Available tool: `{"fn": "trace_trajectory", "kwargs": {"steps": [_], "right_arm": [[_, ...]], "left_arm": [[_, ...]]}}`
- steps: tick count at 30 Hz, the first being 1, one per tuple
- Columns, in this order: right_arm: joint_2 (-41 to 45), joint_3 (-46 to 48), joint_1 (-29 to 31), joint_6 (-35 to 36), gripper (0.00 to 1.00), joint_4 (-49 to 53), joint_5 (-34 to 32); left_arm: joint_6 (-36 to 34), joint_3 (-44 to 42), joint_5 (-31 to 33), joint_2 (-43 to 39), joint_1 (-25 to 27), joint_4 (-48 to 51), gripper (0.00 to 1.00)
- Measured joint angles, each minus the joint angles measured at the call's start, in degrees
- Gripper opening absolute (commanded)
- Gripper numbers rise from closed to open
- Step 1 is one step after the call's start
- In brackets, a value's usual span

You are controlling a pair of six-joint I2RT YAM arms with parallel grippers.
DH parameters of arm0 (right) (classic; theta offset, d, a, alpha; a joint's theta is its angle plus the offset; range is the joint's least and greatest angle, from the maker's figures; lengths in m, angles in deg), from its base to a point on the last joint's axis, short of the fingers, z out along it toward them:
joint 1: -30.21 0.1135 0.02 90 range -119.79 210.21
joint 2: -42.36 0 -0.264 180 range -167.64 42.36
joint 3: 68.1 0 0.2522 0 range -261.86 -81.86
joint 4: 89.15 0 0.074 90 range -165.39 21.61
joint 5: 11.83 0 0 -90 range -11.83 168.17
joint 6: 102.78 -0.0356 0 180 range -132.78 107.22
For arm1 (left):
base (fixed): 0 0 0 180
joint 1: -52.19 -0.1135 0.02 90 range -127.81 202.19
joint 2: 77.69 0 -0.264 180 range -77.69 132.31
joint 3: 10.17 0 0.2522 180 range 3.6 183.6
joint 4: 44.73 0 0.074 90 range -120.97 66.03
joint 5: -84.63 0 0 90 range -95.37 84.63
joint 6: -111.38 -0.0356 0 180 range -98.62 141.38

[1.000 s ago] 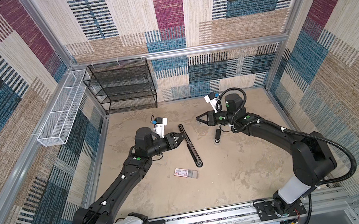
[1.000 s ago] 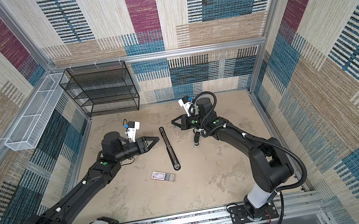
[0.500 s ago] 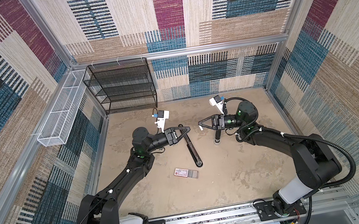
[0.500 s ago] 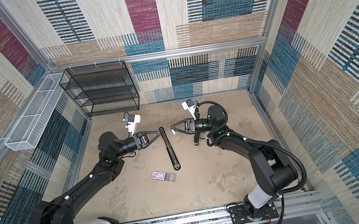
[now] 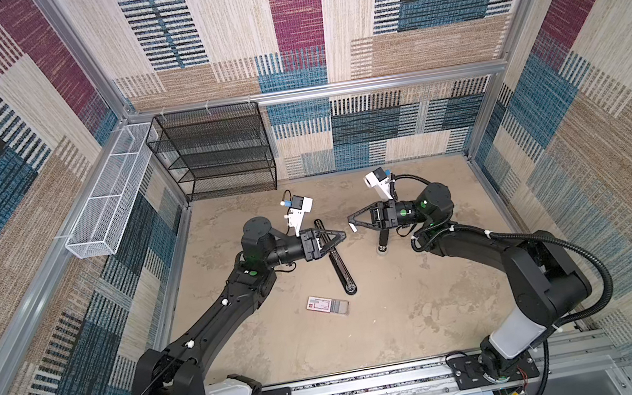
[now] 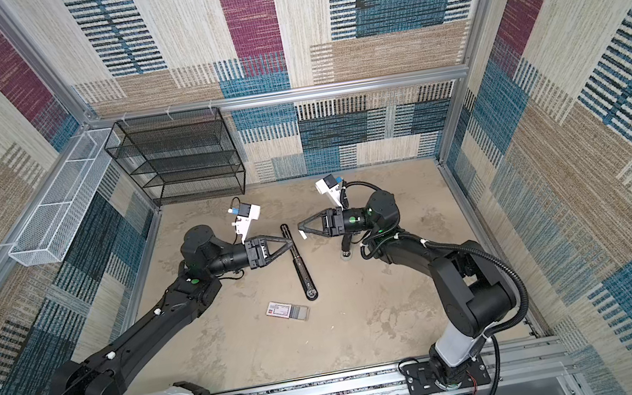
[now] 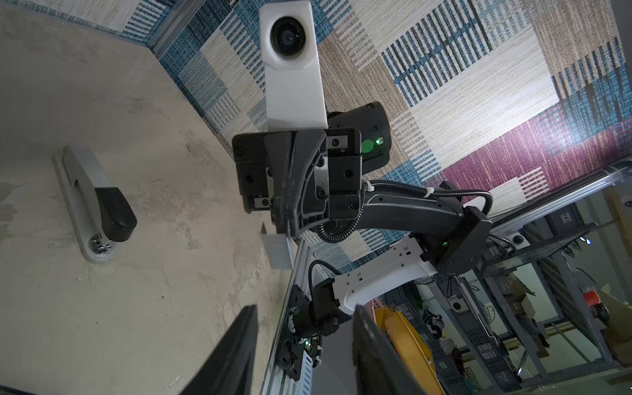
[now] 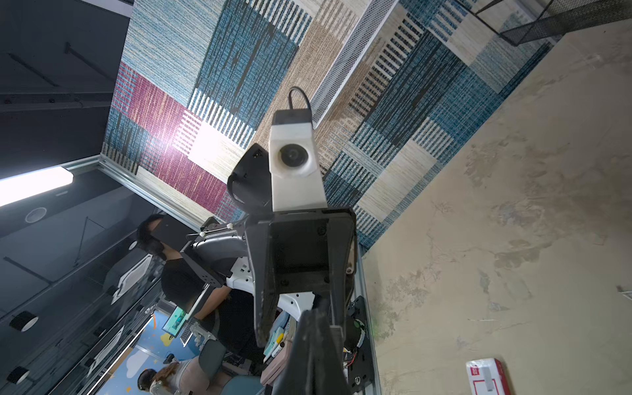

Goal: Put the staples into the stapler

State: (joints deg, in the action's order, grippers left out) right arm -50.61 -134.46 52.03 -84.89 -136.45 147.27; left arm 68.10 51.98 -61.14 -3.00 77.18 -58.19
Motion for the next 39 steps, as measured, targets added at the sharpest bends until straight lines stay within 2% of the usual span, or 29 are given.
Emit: {"fn": "trace_trajectory", "kwargs": {"steps": [11, 18, 25, 39], "right_arm": [[-1.07, 0.00, 1.09, -1.77, 0.00, -0.85, 0.96], [-1.70, 0.00, 1.31, -2.84, 0.00, -2.54, 0.98], [-1.95, 0.07, 1.31, -3.93, 0.00, -3.41, 0.94], [-1.92, 1.05, 1.44, -4.98, 0.00, -5.14, 0.92]], "left_arm": [[-0.66, 1.49, 0.13, 2.34, 1.31, 0.46, 0.40], [-0.61, 2.01, 0.15, 3.34, 1.64, 0.24, 0.29], [-0.57, 2.40, 0.11, 4.31, 2.14, 0.02, 0.35], [-0.26, 2.05, 1.62, 4.85, 2.27, -0.57, 0.34]]}}
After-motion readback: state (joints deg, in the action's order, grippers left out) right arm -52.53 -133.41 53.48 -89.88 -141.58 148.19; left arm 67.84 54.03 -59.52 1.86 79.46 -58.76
